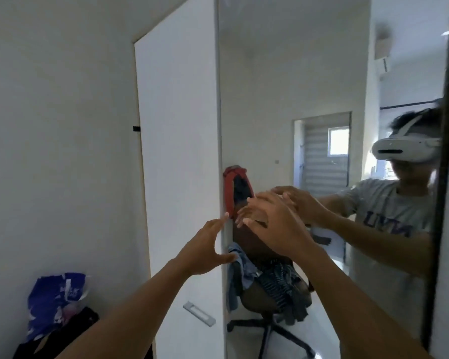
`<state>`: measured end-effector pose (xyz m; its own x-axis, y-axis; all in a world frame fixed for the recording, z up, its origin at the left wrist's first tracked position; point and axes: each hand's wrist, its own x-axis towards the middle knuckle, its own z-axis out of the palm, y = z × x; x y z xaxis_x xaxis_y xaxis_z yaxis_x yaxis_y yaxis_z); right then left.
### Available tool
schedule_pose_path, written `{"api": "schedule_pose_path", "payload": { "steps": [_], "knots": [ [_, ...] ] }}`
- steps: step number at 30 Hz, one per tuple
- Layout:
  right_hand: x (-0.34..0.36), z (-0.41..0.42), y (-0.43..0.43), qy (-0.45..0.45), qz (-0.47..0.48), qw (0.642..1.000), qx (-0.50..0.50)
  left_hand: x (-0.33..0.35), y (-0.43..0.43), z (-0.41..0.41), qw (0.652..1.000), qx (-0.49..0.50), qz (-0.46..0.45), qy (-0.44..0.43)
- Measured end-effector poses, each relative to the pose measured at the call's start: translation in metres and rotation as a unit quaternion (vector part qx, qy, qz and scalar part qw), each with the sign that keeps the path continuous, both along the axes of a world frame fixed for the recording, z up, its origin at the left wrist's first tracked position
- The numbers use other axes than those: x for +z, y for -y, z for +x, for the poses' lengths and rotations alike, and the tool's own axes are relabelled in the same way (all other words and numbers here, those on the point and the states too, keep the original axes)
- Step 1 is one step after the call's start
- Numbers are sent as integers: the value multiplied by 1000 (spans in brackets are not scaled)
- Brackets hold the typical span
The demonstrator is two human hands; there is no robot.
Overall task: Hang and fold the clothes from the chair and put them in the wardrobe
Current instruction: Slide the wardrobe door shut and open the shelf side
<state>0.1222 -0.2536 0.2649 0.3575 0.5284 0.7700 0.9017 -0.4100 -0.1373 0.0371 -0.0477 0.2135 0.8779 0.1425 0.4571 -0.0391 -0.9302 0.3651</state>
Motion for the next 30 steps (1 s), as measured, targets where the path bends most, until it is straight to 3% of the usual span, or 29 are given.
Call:
{"api": "schedule_pose_path", "payload": {
  "steps": [5,10,15,19,24,30],
  "knots": [
    [-35,-53,96,-56,96,994,-5,-24,69,-12,997,-75,-8,0],
    [-87,-108,188,-148,163,971,-95,-71,153,-36,985,-169,-38,-17],
    [-155,-147,279,-255,173,929,-206,-93,249,-46,965,-249,-39,-77],
    [-206,-150,331,-356,135,888,-258,-102,312,-42,951,-297,-51,-75],
    [-254,-138,356,-431,92,868,-228,-129,359,-22,965,-243,-86,-55],
    [-285,-124,371,-435,86,870,-214,-160,368,-1,973,-203,-105,-44]
  ]
}}
